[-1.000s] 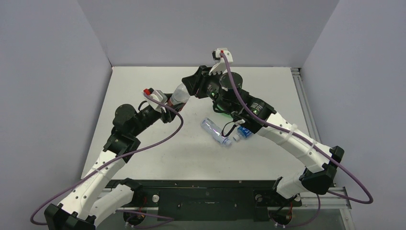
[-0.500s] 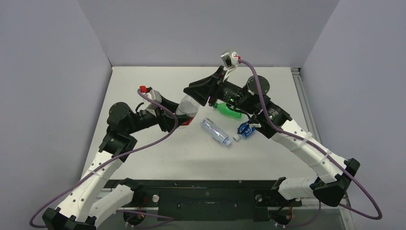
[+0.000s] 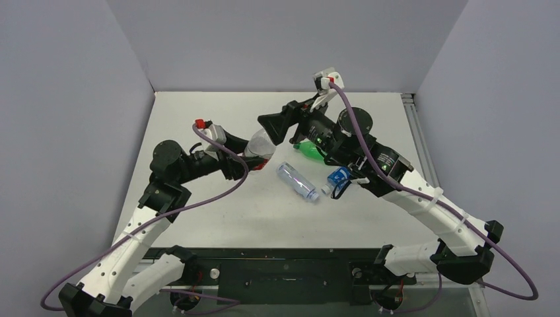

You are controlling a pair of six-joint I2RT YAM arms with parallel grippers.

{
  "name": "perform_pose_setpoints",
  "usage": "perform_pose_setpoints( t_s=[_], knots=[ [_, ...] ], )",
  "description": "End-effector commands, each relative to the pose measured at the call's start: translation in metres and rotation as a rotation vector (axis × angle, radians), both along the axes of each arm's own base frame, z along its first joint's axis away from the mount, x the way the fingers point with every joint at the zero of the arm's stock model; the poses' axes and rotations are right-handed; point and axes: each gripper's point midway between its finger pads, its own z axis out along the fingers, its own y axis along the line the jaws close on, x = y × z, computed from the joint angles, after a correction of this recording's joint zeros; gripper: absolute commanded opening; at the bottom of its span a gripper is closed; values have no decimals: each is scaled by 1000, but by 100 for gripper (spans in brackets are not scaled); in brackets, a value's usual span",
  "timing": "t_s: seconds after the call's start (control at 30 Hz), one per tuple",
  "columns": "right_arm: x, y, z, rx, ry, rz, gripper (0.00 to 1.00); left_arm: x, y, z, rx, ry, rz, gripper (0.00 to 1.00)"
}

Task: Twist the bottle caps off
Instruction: Unscrew the bottle cap from the plastic bottle.

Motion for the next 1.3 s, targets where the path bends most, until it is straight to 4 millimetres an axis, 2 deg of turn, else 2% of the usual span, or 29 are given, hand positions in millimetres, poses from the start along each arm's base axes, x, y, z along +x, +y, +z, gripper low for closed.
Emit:
perform_pose_setpoints(
  t_s=[0.0, 0.13, 0.3, 0.53, 0.7, 0.9, 1.1, 1.23, 1.27],
  knots=[
    [34, -46, 5, -80, 39, -370, 74, 46, 25, 3, 37, -160, 291, 10],
    [37, -35, -2, -112, 89, -370, 70, 60, 37, 1, 55, -207, 390, 10],
    [33, -15, -1, -82, 113, -294, 59, 62, 37, -3, 61, -203, 400, 10],
    [28, 10, 3, -40, 122, -197, 56, 63, 37, -5, 58, -191, 406, 10],
    [30, 24, 4, -18, 131, -164, 50, 63, 35, -5, 52, -183, 397, 10],
    [31, 32, 1, -13, 140, -149, 30, 61, 34, -3, 43, -177, 392, 10],
    [29, 31, -1, -17, 139, -127, 1, 60, 33, 0, 24, -157, 389, 10],
    [19, 29, 6, 30, 116, 5, 0, 45, 25, 8, -13, -124, 305, 9],
    [14, 31, 16, 62, 87, 83, 0, 36, 20, 11, -23, -115, 253, 9]
  ],
)
